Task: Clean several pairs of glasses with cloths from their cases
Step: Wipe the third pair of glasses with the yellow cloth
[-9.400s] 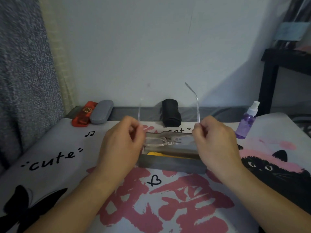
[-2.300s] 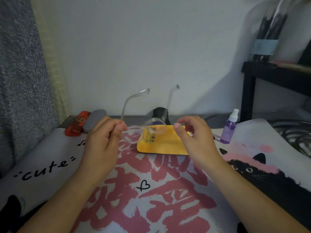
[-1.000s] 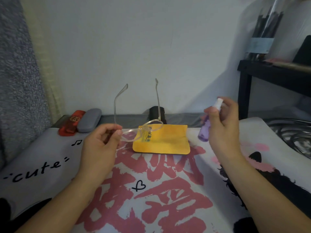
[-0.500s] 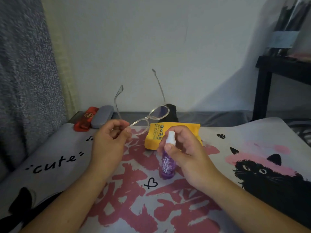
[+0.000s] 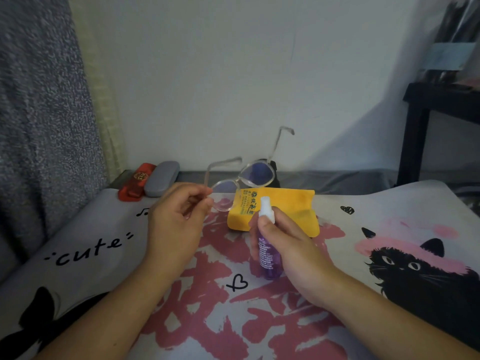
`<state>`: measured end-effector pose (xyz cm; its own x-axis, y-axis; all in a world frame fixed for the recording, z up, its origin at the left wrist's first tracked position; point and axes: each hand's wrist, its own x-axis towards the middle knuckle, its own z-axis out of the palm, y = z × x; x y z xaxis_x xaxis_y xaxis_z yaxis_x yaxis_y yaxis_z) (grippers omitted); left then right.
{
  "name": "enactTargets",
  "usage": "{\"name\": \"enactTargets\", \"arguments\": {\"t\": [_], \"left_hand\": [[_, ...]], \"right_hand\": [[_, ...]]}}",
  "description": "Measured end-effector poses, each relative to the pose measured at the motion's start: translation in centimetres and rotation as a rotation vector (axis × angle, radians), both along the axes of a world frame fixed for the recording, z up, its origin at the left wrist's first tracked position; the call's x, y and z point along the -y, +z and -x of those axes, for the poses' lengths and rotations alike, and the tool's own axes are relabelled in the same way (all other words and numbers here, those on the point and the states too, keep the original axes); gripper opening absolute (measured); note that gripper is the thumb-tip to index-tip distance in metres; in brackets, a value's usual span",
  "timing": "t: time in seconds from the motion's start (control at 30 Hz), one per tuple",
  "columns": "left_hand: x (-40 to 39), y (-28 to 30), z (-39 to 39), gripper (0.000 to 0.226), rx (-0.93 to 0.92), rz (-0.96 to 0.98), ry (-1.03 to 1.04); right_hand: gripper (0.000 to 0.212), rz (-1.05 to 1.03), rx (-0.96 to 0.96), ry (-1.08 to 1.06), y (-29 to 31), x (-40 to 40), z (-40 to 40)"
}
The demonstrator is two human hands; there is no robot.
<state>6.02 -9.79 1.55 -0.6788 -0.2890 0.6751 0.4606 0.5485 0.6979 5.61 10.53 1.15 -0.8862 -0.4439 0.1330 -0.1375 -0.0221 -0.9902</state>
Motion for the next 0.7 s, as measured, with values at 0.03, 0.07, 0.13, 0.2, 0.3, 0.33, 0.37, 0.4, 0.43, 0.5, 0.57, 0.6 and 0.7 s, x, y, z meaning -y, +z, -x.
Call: {"name": "enactTargets", "arguments": {"t": [0.03,0.07,0.13,0.2,0.3,0.33,0.37,0.4,0.43,0.5,0.57,0.6,0.7], "left_hand": [[0.0,0.1,-0.1,0.012,-0.083,0.109,0.018],[0.1,0.1,-0.2,0.008,-0.161,0.227,0.03],[-0.2,0.2,-0.6,0.008,-0.254,0.411,0.04],[-0.5,0.3,-0.8,0.011,-0.294,0.519,0.05],[-0.9,0.3,-1.1,0.015,-0.348,0.622,0.038],[-1.0,0.2,-1.1,0.019,-0.357,0.645,0.024],[-1.0,0.0,-1.1,0.021,-0.361,0.667,0.009],[-1.0,-0.2,-1.1,0.021,-0.361,0.688,-0.001],[-1.0,-0.3,-1.1,0.019,-0.359,0.705,-0.009],[-1.2,-0.5,-1.2,0.018,-0.354,0.722,-0.026],[-1.4,-0.5,-1.2,0.02,-0.359,0.722,-0.043],[-1.5,-0.5,-1.2,0.02,-0.359,0.716,-0.051],[-1.6,-0.3,-1.3,0.016,-0.349,0.681,-0.05]], "right_hand": [[0.053,0.034,0.028,-0.016,0.2,0.1,-0.1],[0.057,0.067,0.058,-0.031,0.6,0.1,-0.3],[0.061,0.123,0.123,-0.066,1.4,0.1,-0.7],[0.069,0.127,0.143,-0.098,1.8,0.0,-0.9],[0.086,0.124,0.117,-0.111,2.0,-0.2,-1.1],[0.087,0.13,0.138,-0.119,2.1,-0.3,-1.1],[0.085,0.131,0.167,-0.13,2.3,-0.4,-1.1],[0.082,0.128,0.193,-0.139,2.6,-0.3,-1.1],[0.082,0.123,0.208,-0.145,2.7,-0.3,-1.0],[0.085,0.11,0.213,-0.171,2.6,0.0,-0.8],[0.091,0.065,0.185,-0.204,2.1,0.2,-0.6],[0.095,0.03,0.162,-0.218,2.0,0.3,-0.6],[0.1,-0.023,0.122,-0.262,1.8,0.4,-0.8]]}}
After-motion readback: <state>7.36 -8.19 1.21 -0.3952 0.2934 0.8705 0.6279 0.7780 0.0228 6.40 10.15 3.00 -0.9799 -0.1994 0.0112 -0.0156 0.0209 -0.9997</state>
